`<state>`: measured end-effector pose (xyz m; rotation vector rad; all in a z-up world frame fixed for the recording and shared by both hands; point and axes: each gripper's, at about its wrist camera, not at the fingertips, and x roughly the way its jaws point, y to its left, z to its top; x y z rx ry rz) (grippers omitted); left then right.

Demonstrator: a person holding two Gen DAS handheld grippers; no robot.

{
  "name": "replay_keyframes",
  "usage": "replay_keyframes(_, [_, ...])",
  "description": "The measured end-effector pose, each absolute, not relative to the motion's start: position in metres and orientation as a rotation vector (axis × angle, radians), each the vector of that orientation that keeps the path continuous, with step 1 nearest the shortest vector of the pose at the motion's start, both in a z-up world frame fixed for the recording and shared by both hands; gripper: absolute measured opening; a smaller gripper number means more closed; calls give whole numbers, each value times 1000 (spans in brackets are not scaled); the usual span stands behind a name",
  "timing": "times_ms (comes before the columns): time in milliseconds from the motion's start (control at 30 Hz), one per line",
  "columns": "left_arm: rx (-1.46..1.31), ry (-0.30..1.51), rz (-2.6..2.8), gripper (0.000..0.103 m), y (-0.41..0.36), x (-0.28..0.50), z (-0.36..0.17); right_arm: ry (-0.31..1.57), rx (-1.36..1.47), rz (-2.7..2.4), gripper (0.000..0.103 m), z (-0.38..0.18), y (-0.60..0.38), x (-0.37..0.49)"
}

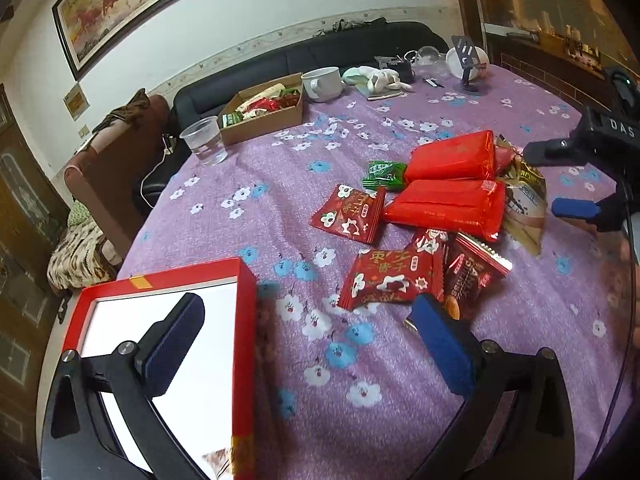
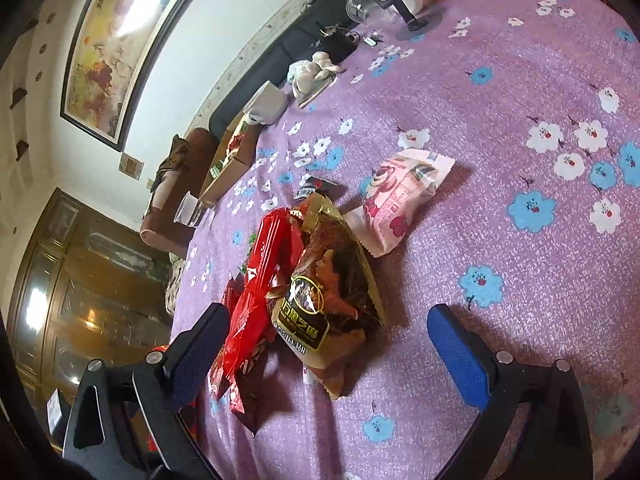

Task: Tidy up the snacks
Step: 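Move the left tool to a red flower-print packet while the right tool approaches a gold snack bag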

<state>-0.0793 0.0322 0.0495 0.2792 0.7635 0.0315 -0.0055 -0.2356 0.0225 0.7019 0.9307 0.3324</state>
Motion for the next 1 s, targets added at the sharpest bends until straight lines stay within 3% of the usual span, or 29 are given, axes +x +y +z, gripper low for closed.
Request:
replay_keyframes(267, [196, 794, -31, 103, 34, -68, 50, 921, 749, 390, 86, 16, -234, -1])
replay_keyframes(433, [169, 841, -91, 103, 24, -58, 44, 917, 715, 388, 72, 15, -229, 1])
replay_keyframes(567, [181, 877, -99, 103, 17, -48, 35, 915, 713, 389, 69, 13, -230, 1])
replay_keyframes(667, [162, 903, -111, 103, 16, -43, 29, 916, 720, 388, 59, 11, -233, 2])
replay_keyframes(1000, [124, 926, -125, 103, 20, -29, 21, 916, 702, 387, 57, 11, -232, 1])
